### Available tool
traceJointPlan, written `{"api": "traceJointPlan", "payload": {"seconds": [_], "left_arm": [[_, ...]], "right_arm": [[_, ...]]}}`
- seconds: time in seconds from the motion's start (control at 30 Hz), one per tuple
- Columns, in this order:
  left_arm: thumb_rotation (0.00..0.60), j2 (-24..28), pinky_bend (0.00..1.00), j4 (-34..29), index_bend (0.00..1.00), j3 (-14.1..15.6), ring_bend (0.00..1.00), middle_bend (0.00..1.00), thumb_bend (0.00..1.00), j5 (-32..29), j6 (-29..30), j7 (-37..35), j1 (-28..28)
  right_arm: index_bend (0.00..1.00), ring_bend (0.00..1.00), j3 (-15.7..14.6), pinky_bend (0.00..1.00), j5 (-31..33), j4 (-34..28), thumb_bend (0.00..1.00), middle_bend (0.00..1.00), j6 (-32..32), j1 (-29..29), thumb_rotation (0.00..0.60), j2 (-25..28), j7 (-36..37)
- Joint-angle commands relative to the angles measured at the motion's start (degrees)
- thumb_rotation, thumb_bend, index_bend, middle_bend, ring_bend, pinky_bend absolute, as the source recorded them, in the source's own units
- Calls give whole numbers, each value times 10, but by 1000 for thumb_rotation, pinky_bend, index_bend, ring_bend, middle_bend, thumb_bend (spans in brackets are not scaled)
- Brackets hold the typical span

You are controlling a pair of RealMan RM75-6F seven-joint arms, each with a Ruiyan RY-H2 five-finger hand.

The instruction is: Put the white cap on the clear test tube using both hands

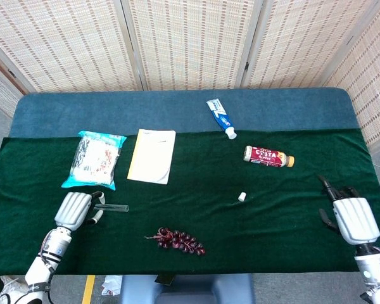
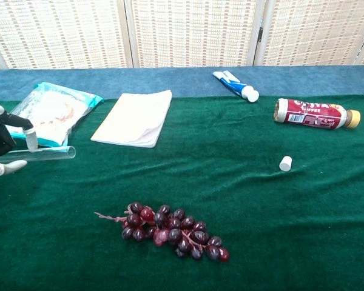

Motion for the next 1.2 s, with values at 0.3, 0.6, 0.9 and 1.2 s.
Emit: {"api": "traceJointPlan", "payload": {"seconds": [0.3,0.6,0.9,1.2], "left_arm": [[600,26,844,-29,659,5,899,971,502,5,12,-2,10],[600,36,844,-38,658,8,899,971,503,5,11,-5,13],[600,36,844,-37,658,8,899,971,503,3,9,-6,14],[600,37,844,-36,658,7,899,971,502,0,6,-7,14]], "right_arm": [[6,1000,-14,994,21,-35,881,904,-190,104,600,-11,-52],[16,1000,-23,1000,75,-22,933,945,-322,171,600,-48,-45],[16,1000,-29,1000,106,3,934,948,-367,206,600,-85,-57],[16,1000,-31,1000,124,20,934,948,-377,228,600,-108,-68]]}}
